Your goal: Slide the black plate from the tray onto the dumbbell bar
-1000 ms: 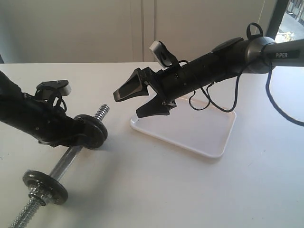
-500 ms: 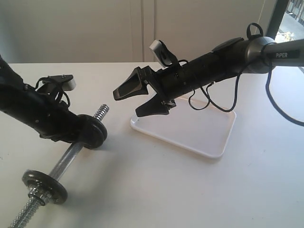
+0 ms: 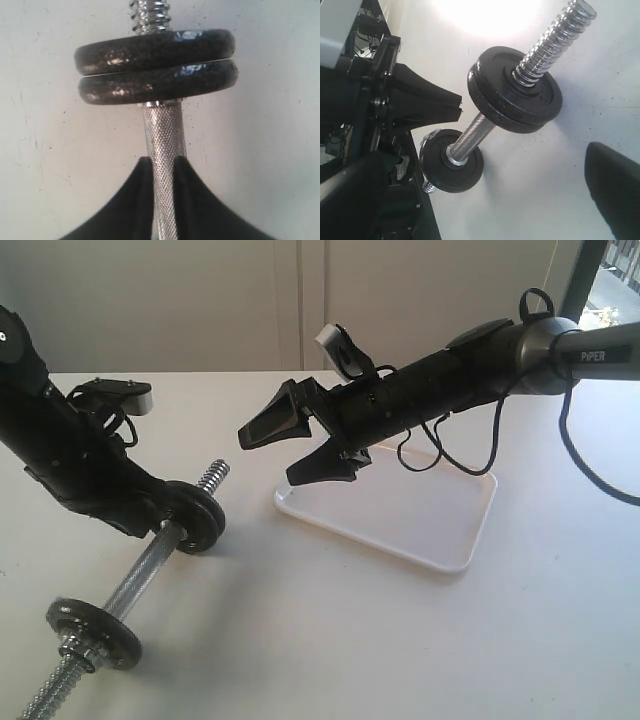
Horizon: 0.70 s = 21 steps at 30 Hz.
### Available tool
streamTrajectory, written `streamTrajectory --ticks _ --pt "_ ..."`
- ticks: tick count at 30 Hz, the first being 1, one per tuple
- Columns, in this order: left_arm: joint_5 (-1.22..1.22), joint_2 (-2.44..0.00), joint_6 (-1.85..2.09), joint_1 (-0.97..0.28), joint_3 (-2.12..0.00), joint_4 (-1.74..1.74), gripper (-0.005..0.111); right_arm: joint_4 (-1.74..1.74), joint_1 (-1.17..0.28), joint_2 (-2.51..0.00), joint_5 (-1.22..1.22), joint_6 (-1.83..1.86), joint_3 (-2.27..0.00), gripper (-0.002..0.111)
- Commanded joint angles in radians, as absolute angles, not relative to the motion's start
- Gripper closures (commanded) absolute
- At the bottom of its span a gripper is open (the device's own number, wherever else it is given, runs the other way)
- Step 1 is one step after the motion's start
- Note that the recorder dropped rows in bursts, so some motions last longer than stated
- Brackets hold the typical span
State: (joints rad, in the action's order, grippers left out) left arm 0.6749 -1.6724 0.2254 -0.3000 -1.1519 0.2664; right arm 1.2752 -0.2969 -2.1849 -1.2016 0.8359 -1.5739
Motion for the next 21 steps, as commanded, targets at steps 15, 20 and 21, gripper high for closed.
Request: streamTrajectory --ticks 15,20,21 --pt "0.708 -1.309 0.212 -0.301 -1.165 0.174 0.107 1.415 -0.288 -2.176 -1.221 0.939 -1.585 0.021" --pt "0.677 -1.183 0.166 -0.301 -1.126 0.129 0.107 1.420 -0.288 -2.164 -1.221 0.939 -1.585 0.075" --pt "0.662 -1.165 0.146 -0.301 -1.112 0.109 0.107 1.420 -0.288 -2.163 -1.221 0.939 -1.585 0.086"
